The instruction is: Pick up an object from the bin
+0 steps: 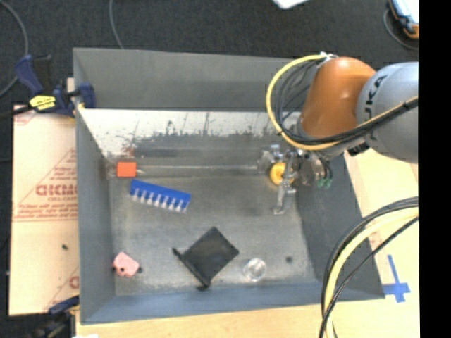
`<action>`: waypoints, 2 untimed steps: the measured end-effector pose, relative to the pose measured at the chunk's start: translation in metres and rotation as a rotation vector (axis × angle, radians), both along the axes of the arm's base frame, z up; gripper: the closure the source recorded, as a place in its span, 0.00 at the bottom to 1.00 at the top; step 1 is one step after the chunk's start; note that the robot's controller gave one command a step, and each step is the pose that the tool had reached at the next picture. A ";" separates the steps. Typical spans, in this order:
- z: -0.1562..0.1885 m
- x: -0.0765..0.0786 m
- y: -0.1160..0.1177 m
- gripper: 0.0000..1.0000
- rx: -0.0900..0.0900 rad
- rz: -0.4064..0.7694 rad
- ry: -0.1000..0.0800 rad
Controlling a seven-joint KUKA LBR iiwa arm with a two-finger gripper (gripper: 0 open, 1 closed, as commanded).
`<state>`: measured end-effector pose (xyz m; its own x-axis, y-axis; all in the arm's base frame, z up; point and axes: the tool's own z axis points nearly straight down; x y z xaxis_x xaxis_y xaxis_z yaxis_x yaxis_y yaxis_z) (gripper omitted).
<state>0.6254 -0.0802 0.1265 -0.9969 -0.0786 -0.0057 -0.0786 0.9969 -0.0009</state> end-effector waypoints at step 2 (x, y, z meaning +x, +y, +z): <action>0.002 0.007 0.092 0.00 0.001 0.007 -0.004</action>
Offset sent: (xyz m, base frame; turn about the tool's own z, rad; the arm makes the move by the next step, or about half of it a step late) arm 0.0047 0.0944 0.0001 -0.0072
